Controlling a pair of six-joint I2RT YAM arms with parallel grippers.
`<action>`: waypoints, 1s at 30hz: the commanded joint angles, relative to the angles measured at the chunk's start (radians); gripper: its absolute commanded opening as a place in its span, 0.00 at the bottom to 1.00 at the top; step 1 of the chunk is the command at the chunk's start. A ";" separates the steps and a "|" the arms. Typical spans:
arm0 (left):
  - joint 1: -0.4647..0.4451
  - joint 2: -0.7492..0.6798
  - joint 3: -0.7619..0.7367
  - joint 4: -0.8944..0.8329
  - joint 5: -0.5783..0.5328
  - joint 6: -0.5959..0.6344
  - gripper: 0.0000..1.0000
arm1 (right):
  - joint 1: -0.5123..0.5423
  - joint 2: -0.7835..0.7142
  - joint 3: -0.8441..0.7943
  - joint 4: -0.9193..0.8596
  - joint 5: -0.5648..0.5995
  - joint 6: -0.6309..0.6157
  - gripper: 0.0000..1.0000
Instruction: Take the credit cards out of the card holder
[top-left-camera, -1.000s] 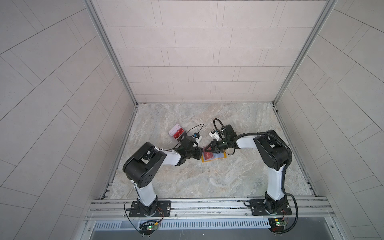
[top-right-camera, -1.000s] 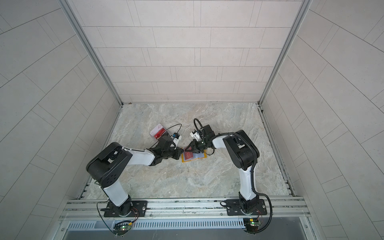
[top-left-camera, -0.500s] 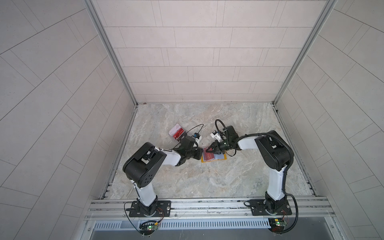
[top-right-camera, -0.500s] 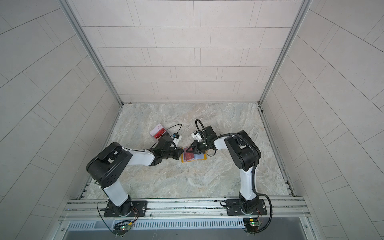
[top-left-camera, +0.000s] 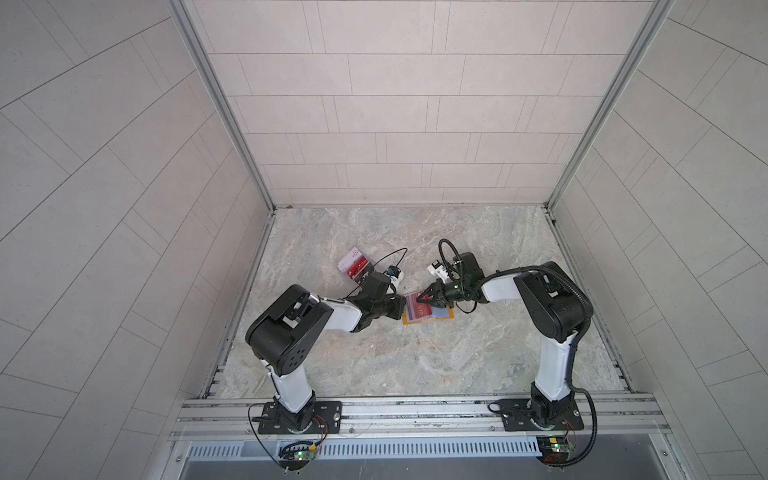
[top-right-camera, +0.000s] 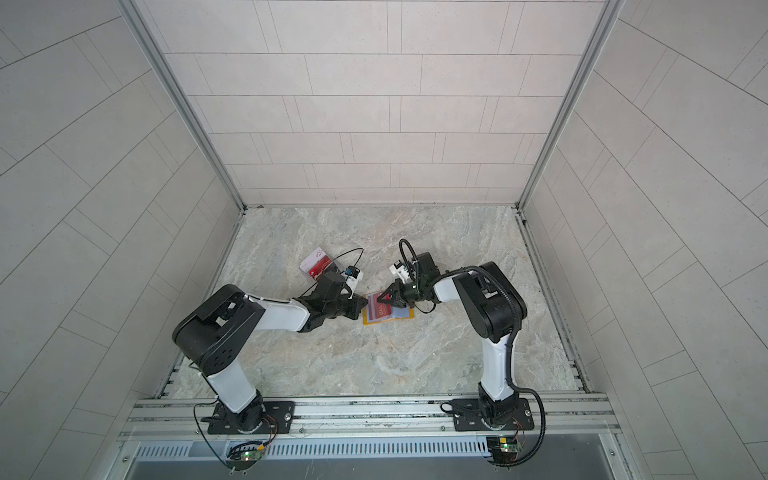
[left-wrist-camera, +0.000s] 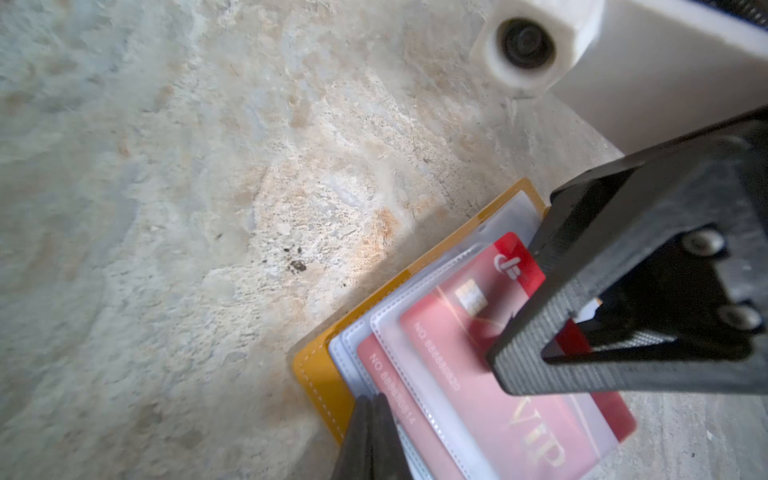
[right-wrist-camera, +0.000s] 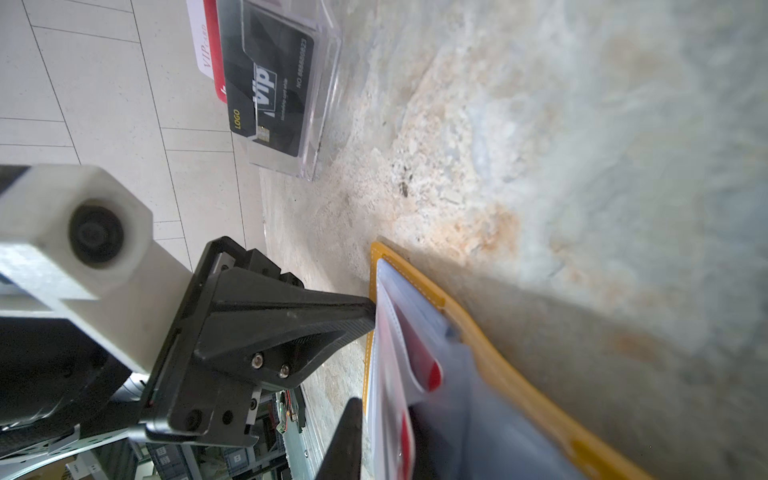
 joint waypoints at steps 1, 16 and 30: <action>-0.004 0.013 -0.020 -0.071 -0.006 0.007 0.01 | -0.015 -0.050 -0.011 0.030 -0.016 0.014 0.16; -0.004 0.007 -0.019 -0.083 -0.010 0.012 0.01 | -0.048 -0.069 -0.031 0.005 -0.001 -0.009 0.15; -0.004 0.006 -0.015 -0.090 -0.011 0.014 0.01 | -0.055 -0.100 -0.015 -0.140 0.057 -0.108 0.11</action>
